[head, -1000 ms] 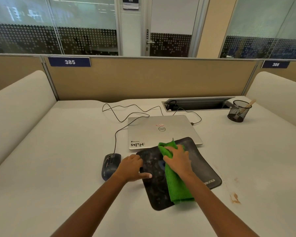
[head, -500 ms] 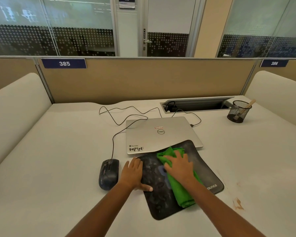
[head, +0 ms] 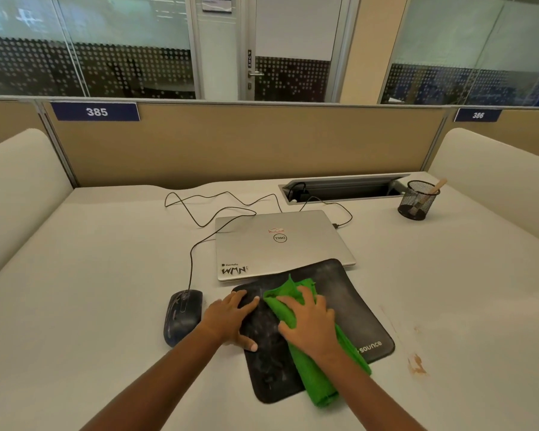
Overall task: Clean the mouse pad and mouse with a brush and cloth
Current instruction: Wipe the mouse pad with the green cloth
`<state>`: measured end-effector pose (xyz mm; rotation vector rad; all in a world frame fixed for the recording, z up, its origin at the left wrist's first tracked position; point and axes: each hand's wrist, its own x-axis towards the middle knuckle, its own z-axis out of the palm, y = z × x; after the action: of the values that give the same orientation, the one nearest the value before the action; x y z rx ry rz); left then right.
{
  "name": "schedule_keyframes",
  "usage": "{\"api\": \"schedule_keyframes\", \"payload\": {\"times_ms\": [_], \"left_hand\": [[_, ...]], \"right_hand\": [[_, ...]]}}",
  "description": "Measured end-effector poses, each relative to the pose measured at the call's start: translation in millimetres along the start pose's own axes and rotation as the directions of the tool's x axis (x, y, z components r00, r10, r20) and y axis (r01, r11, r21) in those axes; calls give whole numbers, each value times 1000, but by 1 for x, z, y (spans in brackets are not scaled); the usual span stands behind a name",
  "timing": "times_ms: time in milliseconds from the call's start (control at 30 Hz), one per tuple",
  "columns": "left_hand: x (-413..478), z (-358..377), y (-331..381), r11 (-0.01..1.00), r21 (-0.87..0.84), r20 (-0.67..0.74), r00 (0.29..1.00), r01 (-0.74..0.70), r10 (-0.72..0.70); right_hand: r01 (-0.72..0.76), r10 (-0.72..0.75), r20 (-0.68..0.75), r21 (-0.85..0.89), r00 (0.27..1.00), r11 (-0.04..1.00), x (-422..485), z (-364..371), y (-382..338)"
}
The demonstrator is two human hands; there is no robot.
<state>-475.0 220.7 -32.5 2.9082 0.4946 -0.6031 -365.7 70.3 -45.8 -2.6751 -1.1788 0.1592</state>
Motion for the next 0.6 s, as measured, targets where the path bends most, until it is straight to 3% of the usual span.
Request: {"api": "schedule_keyframes", "payload": {"times_ms": [267, 367, 500, 600], "left_hand": [[3, -9, -7, 996, -71, -12, 998, -55, 54], [14, -10, 11, 981, -183, -87, 995, -68, 53], [29, -2, 38, 990, -138, 21, 999, -41, 44], [34, -6, 40, 993, -117, 86, 996, -17, 27]], "right_hand": [[-215, 221, -29, 150, 975, 965, 19, -18, 28], [-158, 159, -11, 35, 987, 987, 14, -1, 17], [-46, 47, 33, -31, 998, 998, 11, 19, 4], [-61, 62, 39, -41, 997, 997, 25, 9, 26]]}}
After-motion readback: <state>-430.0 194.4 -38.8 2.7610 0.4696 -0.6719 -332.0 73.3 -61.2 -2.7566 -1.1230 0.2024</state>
